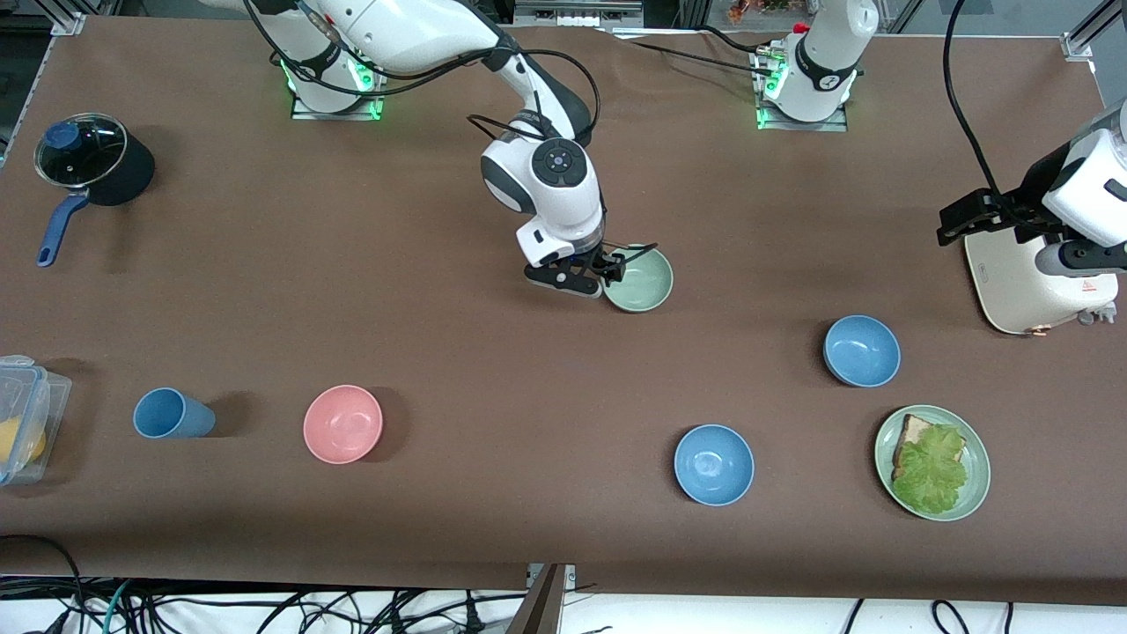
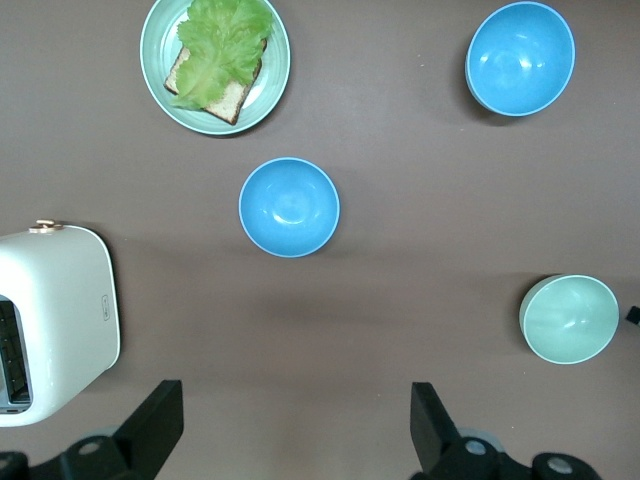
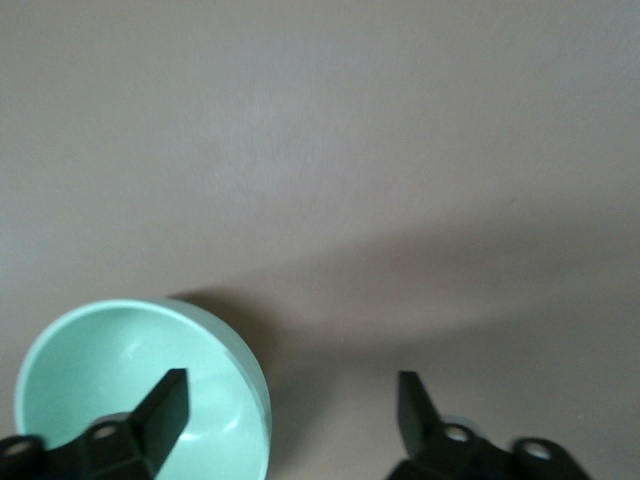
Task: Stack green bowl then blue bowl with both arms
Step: 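Release the green bowl and withdraw the right gripper to rest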
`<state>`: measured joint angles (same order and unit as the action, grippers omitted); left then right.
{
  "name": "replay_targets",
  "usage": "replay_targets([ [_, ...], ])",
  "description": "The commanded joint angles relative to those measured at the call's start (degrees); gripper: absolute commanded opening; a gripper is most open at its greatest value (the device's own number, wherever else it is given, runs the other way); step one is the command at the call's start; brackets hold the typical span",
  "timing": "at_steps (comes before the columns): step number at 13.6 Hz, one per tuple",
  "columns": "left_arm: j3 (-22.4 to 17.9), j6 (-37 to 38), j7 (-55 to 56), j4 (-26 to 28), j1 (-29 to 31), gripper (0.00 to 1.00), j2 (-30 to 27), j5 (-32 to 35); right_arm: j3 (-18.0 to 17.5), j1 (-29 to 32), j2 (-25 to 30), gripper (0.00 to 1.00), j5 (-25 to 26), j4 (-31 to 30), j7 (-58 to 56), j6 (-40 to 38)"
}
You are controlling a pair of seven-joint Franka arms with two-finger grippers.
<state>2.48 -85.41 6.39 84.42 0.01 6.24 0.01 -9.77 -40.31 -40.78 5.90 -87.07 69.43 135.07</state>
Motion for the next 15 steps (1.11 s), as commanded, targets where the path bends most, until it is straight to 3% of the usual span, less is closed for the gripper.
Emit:
replay_targets([
  [1,0.2,1.4,0.1,-2.2,0.0,1.0,1.0,0.8,-0.4,3.0,4.2,1.0,0.6,-0.5,-3.7,-6.1],
  [7,0.2,1.4,0.1,-2.2,0.0,1.0,1.0,0.8,-0.4,11.0,11.8,1.0,-0.3,-1.3,-10.9,-14.7],
  [10,0.2,1.4,0.1,-2.2,0.0,1.0,1.0,0.8,-0.3,16.4,15.0,1.0,-5.9,-1.6,-22.3,-19.3],
  [15,0.2,1.4,0.1,-2.2,0.1,1.0,1.0,0.8,0.1,25.7,18.3,1.0,-6.4,-3.1,-42.4,-25.2],
])
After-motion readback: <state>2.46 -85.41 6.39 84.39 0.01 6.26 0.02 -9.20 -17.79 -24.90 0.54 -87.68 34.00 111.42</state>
